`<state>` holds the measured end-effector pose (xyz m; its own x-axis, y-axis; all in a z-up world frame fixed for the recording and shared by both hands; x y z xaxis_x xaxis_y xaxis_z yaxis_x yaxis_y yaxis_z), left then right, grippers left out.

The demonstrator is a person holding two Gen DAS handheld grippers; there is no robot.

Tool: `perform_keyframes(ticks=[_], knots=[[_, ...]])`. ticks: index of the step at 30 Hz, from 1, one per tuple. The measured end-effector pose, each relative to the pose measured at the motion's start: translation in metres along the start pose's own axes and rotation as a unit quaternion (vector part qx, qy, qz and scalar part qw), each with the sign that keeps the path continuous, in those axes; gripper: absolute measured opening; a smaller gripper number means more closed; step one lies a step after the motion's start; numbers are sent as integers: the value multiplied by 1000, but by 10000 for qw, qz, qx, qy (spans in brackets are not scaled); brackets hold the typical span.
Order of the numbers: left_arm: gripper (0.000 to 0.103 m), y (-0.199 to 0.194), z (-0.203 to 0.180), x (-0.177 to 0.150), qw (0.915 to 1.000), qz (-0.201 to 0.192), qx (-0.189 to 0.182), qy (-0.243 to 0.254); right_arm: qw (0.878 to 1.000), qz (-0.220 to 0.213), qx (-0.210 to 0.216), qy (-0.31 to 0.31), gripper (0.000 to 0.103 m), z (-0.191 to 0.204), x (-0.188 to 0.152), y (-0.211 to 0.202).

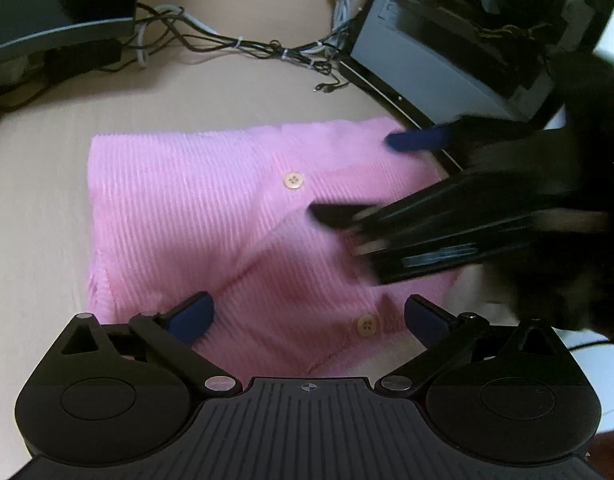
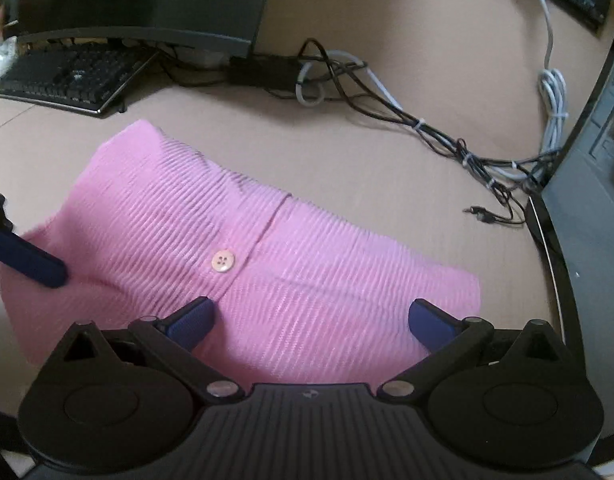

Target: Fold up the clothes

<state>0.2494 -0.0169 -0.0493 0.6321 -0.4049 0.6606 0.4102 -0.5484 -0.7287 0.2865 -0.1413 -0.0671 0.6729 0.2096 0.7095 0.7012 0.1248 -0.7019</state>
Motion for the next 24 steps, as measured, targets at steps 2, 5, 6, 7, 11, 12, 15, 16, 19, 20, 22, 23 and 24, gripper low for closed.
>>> perform_keyframes(ticks=[2,5,6,7,11,12,15,16,19,20,22,23,24], knots=[[103,-10,5,-2,9999,-77,-64,37,9999,-109,-68,87,103,-6,2,-7],[103,-28,11,-3,9991,-390,-135,-132,9977,-480,-313,362,103,-26,7,-26],[103,-34,15,-1,9982,-512,-180,-244,9964,-604,-395,454,103,-32,9,-32],[103,-38,20,-1,9971,-603,-252,-400,9947,-727,-476,546,103,-39,10,-38],[103,-32,44,4,9890,-735,-374,-1230,9899,-344,-1073,865,103,-66,2,-19],[103,-26,50,6,9876,-704,-315,-1364,9890,-296,-1106,932,103,-68,-1,-16],[103,-4,68,13,9837,-507,-191,-1715,9867,-270,-1140,1131,103,-69,-5,-12],[103,4,74,15,9824,-484,-206,-1793,9858,-261,-1152,1197,103,-69,-7,-10],[103,15,87,25,9811,-529,-105,-1858,9828,-235,-1185,1394,103,-70,-11,-5],[103,17,90,30,9815,-517,-55,-1844,9818,-226,-1197,1460,103,-70,-13,-4],[103,22,95,40,9826,-495,90,-1789,9800,-188,-1297,1495,103,-67,-12,-7],[103,24,96,45,9833,-484,195,-1742,9791,-168,-1352,1507,103,-65,-12,-9],[103,25,98,49,9839,-473,300,-1695,9791,-165,-1387,1478,103,-62,-13,-11]])
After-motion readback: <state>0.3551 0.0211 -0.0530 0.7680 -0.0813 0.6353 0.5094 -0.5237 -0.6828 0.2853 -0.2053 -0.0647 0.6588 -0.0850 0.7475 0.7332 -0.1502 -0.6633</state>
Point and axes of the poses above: each gripper's, at about its wrist camera, not at the fingertips, and y roughly the way its jaws point, z to its left, x to its top, the point moved 2 cm from there along y, roughly the way its jaws point, and after that the axes turned 11 degrees about y, right-handed, at the moved point
